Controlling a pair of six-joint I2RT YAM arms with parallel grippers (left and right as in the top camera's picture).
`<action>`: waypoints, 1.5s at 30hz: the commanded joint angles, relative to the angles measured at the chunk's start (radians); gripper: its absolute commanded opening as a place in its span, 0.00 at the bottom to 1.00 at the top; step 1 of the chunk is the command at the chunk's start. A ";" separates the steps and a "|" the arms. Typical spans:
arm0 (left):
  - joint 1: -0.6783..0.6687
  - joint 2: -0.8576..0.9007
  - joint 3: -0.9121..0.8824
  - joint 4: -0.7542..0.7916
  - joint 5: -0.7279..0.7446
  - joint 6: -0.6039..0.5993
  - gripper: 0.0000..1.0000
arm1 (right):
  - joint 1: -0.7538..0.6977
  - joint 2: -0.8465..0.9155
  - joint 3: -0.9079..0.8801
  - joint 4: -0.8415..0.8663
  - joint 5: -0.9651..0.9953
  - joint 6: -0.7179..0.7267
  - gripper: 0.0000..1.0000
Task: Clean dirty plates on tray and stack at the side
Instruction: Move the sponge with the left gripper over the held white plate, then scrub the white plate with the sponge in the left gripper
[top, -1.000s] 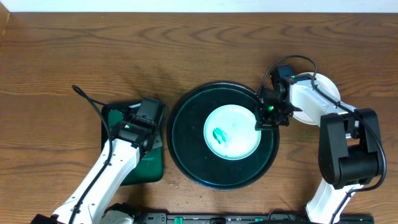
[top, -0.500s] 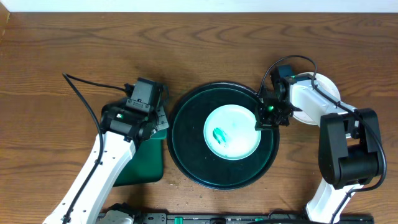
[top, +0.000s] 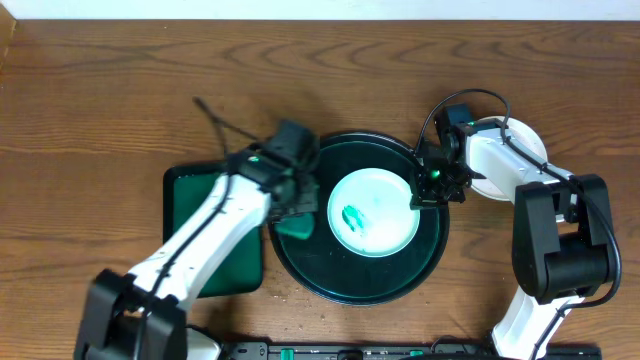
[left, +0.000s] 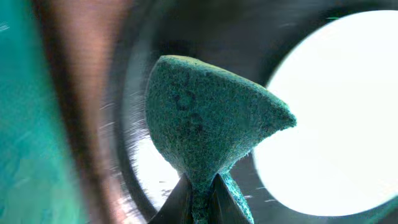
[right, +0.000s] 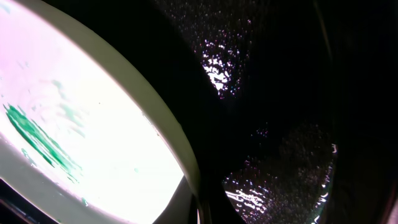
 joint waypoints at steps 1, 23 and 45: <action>-0.065 0.032 0.064 0.033 0.018 0.021 0.07 | 0.028 0.037 -0.013 0.036 0.044 -0.002 0.01; -0.138 0.411 0.069 0.338 0.443 -0.062 0.06 | 0.028 0.037 -0.013 0.031 0.040 -0.002 0.01; -0.080 0.442 0.069 0.320 0.119 0.005 0.08 | 0.028 0.037 -0.013 0.014 0.041 -0.002 0.01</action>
